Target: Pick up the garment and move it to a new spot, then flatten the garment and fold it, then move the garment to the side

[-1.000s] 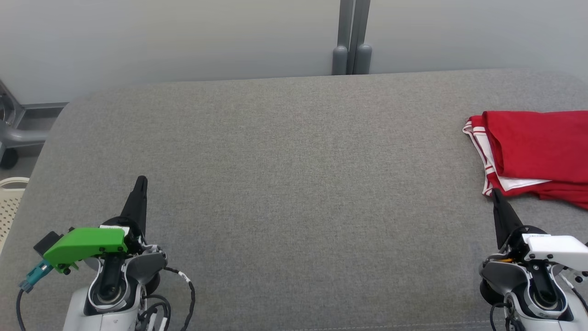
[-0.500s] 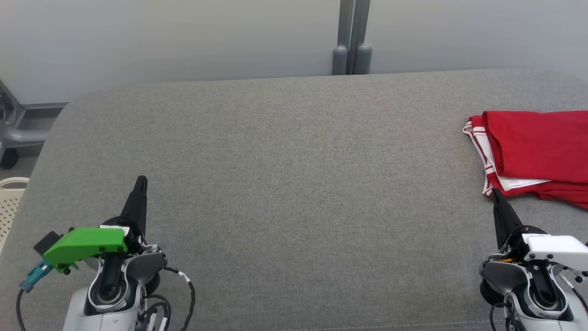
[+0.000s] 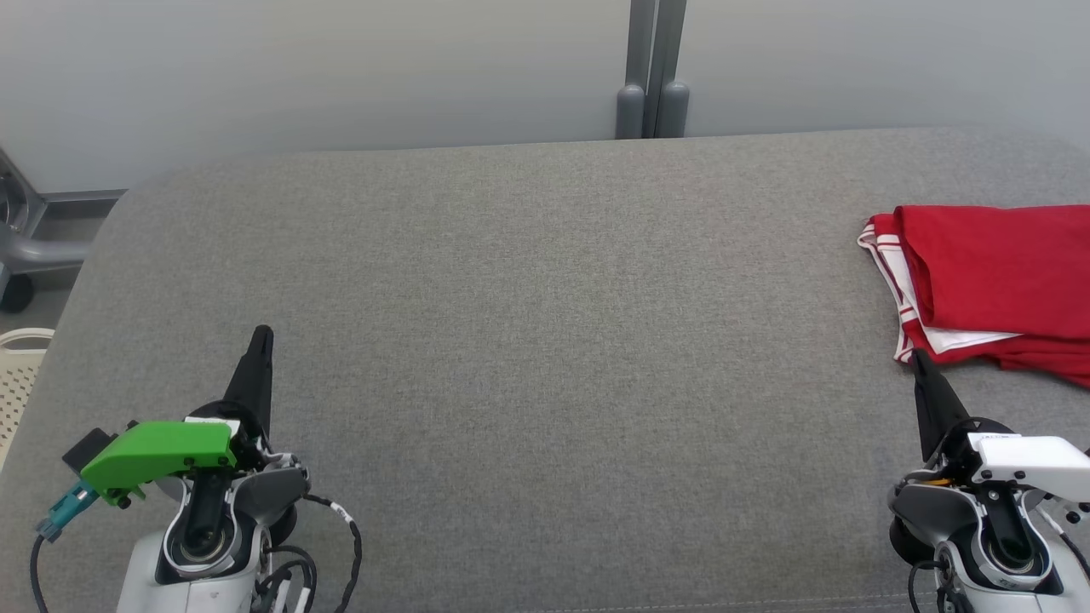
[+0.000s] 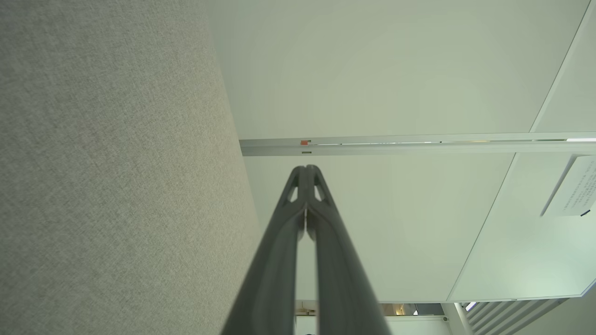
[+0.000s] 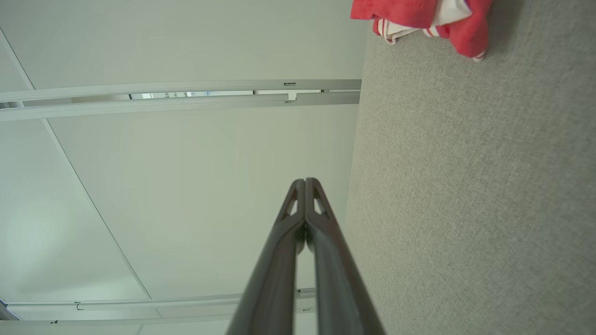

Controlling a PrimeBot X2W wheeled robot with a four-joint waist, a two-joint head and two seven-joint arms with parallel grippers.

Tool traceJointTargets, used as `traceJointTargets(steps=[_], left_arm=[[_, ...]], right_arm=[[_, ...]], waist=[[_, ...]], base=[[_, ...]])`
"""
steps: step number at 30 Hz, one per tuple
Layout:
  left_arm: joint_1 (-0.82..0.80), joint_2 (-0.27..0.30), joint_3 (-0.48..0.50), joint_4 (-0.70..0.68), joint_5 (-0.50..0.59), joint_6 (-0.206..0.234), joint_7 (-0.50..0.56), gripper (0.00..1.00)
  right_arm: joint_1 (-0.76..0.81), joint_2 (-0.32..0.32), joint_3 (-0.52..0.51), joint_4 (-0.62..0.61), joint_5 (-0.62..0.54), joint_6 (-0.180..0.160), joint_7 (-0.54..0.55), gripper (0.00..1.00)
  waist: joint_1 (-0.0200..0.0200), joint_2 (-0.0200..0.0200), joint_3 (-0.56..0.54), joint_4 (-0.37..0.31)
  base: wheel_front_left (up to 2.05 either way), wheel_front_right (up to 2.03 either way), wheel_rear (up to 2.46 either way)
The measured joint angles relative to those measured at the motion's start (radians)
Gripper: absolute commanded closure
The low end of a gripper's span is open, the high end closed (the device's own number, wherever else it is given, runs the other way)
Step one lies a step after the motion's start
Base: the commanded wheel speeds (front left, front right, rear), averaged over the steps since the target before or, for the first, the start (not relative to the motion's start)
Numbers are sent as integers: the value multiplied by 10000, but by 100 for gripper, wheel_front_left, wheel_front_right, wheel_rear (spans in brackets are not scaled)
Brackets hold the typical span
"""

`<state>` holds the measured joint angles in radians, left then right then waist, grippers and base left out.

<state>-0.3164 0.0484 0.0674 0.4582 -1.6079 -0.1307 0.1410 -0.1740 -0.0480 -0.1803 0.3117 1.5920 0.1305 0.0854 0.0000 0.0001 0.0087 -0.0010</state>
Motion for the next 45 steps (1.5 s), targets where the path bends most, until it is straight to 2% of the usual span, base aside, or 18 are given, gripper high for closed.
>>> traceJointTargets(steps=[45], left_arm=[[-3,0,0,0,0,0,0,100]], right_arm=[[-1,0,0,0,0,0,0,100]], waist=[[0,0,0,0]], base=[[0,0,0]])
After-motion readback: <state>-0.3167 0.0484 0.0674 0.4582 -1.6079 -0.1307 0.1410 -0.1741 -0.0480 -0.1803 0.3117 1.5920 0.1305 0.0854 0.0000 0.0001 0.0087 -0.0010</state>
